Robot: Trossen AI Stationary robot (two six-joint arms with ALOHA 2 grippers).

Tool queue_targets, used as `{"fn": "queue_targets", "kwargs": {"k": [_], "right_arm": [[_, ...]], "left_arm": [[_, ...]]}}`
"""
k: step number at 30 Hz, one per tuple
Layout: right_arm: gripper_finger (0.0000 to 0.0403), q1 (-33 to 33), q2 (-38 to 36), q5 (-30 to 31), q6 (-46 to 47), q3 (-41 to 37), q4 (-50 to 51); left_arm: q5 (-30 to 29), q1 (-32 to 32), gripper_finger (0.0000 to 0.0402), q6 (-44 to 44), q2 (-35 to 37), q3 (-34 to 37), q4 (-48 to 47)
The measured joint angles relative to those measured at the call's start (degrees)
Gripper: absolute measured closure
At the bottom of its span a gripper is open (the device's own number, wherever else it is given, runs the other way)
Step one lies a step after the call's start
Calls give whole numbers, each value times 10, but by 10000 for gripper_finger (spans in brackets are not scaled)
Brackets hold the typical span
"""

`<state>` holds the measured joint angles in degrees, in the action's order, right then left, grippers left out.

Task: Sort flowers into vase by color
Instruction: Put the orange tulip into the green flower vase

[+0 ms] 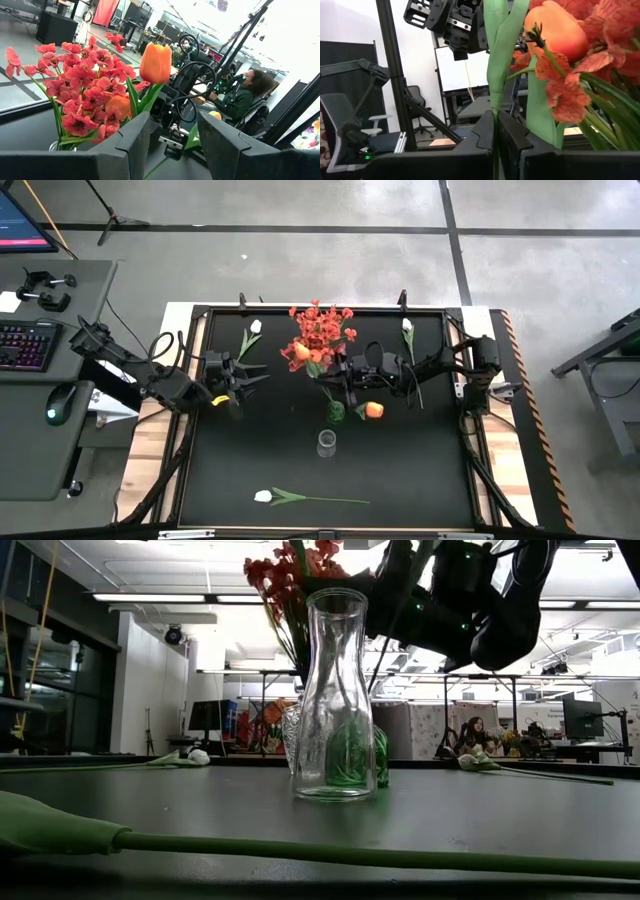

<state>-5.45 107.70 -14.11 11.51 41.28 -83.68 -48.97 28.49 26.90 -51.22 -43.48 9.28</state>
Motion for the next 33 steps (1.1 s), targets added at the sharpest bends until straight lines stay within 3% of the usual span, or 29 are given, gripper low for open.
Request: {"fn": "queue_targets", "kwargs": {"k": [21, 33], "right_arm": [[403, 0, 0, -50, 19, 0, 23], [403, 0, -2, -18, -5, 0, 60]], "left_arm": [[0, 0, 250, 0, 0, 0, -3], [0, 0, 250, -1, 0, 0, -4]]}}
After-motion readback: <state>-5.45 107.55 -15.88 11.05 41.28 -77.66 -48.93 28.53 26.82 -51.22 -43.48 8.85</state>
